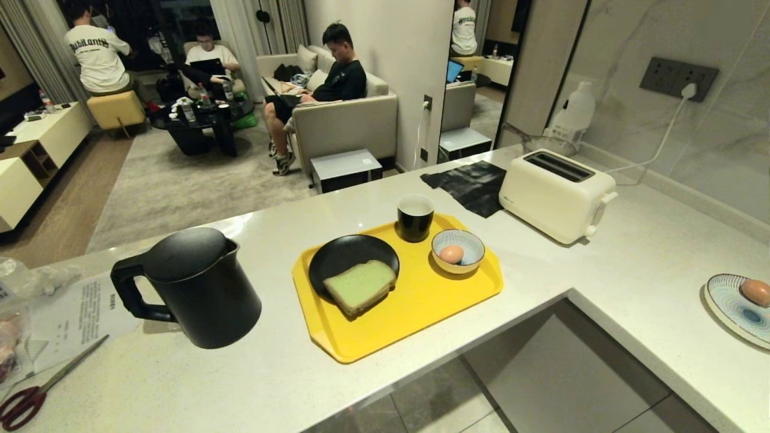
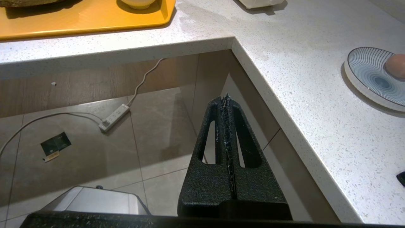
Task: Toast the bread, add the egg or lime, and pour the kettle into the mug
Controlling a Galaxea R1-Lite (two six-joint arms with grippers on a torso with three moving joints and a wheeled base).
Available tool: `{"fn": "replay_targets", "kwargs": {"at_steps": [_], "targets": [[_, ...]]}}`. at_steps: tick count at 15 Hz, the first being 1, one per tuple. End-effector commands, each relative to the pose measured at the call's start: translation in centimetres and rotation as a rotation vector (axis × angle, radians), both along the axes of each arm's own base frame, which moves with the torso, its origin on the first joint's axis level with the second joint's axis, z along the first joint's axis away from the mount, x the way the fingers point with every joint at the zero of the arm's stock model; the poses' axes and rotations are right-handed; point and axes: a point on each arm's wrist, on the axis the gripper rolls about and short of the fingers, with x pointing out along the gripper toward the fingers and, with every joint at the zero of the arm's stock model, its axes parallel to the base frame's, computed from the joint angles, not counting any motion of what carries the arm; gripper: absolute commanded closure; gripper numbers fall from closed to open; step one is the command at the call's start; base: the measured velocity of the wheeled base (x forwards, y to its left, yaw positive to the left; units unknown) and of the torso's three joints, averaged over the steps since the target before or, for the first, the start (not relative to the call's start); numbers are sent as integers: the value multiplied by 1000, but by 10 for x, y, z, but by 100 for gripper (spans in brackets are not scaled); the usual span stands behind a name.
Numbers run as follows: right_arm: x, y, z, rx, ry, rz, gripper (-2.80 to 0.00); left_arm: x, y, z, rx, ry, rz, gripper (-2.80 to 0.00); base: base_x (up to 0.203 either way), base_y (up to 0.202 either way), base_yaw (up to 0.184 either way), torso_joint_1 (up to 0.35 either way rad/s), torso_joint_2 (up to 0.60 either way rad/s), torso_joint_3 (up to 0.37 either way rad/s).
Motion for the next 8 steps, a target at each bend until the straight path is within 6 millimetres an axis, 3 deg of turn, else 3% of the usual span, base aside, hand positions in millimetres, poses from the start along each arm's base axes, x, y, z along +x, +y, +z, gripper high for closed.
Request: {"fn": "replay_targets", "kwargs": {"at_steps": [1,8], "targets": [[0,0,0,-8,-3,3,0,0,0,0,0,-3,0,0,0,0,0,0,0,0],[0,0,-1,-10,-3,-4,0,0,0,0,0,-3,0,0,0,0,0,0,0,0]]}}
